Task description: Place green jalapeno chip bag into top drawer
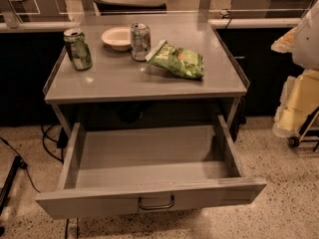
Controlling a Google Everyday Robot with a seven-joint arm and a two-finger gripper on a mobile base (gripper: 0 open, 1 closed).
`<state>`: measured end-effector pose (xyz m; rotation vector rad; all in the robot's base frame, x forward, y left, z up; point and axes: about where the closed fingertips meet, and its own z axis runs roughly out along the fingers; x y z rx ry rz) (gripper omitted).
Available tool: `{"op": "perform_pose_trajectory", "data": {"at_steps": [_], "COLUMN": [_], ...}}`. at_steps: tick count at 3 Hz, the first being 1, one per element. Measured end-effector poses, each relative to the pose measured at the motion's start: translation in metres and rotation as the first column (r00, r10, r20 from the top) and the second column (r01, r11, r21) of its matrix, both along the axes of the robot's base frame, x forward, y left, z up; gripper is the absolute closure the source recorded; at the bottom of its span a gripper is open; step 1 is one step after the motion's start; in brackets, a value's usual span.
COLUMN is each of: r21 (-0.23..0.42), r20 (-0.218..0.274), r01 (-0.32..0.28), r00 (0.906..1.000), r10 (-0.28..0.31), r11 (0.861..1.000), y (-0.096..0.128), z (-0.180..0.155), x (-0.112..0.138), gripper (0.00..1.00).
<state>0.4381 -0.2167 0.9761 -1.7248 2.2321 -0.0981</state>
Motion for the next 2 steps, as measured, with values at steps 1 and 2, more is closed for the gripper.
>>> {"op": "perform_pose_trajectory", "data": {"at_steps": [1, 2], "r21": [0.0, 0.007], "r20": [0.0, 0.03], "r01": [0.0, 0.019], "r00": [1.0, 0.9994], "r10": [0.0, -0.019], "r11": [1.0, 1.0], "y": [0.0, 0.002], "z": [0.0, 0.003], "x": [0.0, 0.011], "gripper": [0.0, 0.0]}}
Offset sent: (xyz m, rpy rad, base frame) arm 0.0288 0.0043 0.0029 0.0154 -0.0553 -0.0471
